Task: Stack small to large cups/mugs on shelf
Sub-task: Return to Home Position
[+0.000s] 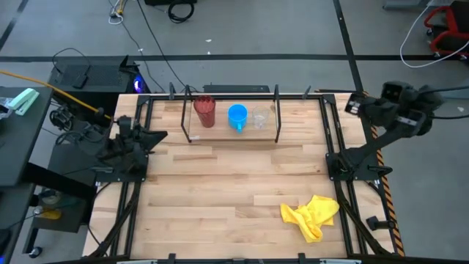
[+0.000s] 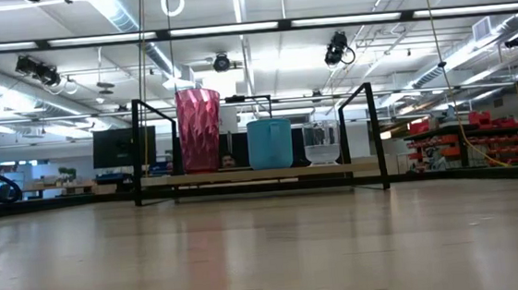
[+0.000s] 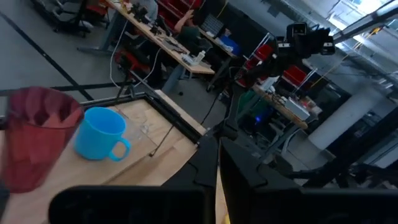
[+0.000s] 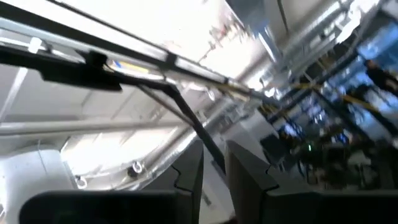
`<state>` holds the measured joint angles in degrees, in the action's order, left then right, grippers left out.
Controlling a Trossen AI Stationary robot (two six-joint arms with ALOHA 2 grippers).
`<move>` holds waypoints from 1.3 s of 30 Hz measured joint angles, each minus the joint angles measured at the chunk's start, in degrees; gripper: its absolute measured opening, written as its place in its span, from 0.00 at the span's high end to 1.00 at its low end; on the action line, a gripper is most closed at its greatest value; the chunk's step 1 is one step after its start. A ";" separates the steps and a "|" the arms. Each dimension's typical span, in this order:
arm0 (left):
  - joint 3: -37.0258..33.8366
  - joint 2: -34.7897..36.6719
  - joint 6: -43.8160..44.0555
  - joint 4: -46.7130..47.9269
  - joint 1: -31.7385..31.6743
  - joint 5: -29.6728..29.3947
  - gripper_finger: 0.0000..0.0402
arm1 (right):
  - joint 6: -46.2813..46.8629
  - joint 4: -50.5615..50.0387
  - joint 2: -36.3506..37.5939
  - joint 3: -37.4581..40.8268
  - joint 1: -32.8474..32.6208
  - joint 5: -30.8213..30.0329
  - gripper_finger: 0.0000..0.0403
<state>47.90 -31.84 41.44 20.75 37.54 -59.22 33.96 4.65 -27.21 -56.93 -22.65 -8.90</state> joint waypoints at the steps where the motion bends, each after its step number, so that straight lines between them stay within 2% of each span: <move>1: 0.00 0.80 -0.09 1.13 -0.02 -0.04 0.95 | -0.65 0.20 0.89 0.30 0.00 -0.35 0.82; 3: 0.00 2.60 1.78 5.67 -0.02 -0.17 0.95 | -1.06 0.28 3.32 1.46 0.00 -2.27 0.82; 6: -1.70 5.25 9.78 12.01 0.02 -0.07 0.94 | -0.41 0.44 8.11 5.41 0.00 -5.22 0.82; 8: -3.89 6.56 11.07 12.05 0.36 0.72 0.93 | 0.92 2.28 11.33 9.31 0.00 -6.80 0.82; 12: -7.12 9.58 7.52 8.08 0.72 1.33 0.92 | 0.20 13.09 16.87 18.45 0.02 -7.67 0.82; 16: -11.14 13.60 0.46 0.44 0.80 2.30 0.92 | -2.42 30.00 22.51 29.13 0.04 -2.17 0.82; 19: -15.42 17.41 -8.49 -10.81 0.82 3.40 0.93 | -3.15 41.24 25.15 36.77 0.04 1.72 0.82; 24: -24.55 25.06 -25.09 -33.33 0.85 13.83 0.94 | -3.56 51.33 27.13 44.71 0.02 3.64 0.82; 26: -28.18 28.34 -29.04 -38.83 0.83 17.14 0.94 | -3.56 53.79 27.11 46.47 0.02 3.64 0.82; 28: -31.17 31.53 -30.99 -41.87 0.85 18.60 0.93 | -3.72 56.06 27.11 47.98 0.02 3.62 0.82; 36: -36.09 31.62 -31.55 -44.40 0.85 17.47 0.91 | -3.23 66.71 27.12 56.36 0.02 2.86 0.82; 39: -36.60 31.60 -30.45 -45.14 0.85 17.48 0.92 | -3.13 64.59 26.80 55.90 0.02 2.89 0.82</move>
<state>11.30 -0.24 10.98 -24.39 38.39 -41.74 30.83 69.24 -0.41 -1.03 -22.63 -6.01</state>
